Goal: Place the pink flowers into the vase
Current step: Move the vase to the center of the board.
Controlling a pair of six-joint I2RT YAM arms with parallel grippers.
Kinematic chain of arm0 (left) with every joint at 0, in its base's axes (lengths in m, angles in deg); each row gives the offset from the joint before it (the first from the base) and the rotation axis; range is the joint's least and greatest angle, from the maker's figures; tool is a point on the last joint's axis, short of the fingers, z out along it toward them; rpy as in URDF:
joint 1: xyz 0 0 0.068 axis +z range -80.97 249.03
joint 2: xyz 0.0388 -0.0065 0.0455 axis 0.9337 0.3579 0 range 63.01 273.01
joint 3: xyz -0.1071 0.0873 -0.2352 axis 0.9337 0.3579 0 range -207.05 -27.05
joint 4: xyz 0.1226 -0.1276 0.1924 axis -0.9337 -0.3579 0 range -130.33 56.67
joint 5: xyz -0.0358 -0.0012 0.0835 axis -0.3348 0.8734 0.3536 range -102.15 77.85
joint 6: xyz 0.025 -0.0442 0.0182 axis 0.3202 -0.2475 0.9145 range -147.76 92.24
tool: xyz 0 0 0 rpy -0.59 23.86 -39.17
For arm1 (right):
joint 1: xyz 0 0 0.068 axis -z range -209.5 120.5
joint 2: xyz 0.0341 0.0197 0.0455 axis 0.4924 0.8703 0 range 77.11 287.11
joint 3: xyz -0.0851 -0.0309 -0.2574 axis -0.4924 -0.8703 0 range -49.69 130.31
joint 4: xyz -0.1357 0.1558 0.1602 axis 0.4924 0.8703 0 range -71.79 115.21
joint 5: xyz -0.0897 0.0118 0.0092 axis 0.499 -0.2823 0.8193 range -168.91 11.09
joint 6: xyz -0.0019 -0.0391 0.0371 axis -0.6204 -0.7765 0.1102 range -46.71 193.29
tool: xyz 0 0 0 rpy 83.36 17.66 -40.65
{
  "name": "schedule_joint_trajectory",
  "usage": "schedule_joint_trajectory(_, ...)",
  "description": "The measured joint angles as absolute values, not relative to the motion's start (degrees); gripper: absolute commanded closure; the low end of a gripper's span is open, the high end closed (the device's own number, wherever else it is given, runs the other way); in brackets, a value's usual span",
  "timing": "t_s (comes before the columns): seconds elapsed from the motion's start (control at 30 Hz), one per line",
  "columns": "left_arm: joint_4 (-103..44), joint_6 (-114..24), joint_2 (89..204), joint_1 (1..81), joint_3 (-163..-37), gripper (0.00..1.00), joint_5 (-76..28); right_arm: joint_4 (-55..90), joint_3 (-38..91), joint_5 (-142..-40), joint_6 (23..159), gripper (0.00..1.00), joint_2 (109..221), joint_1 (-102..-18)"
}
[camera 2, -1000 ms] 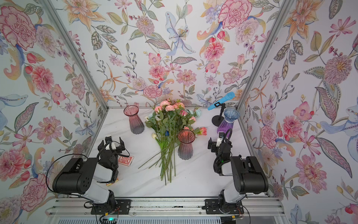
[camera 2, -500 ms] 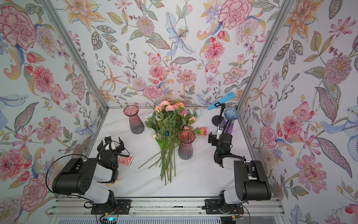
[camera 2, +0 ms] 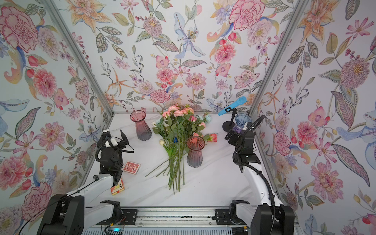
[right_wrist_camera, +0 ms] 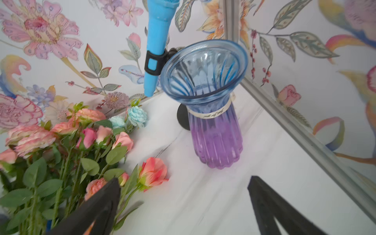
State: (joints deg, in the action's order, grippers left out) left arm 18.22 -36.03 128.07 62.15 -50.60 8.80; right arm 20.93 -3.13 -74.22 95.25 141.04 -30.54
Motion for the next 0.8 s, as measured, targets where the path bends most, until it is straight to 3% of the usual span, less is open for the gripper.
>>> schedule_joint_trajectory(0.4,-0.9,-36.0,123.0,50.5,-63.3,0.0,-10.7,51.1,18.9,-85.3,91.2,0.01,142.6,-45.7)
schedule_joint_trajectory(0.8,-4.2,-36.2,129.3,48.7,-70.3,0.0,-22.8,66.5,28.0,-93.6,90.4,0.01,153.2,-49.0)
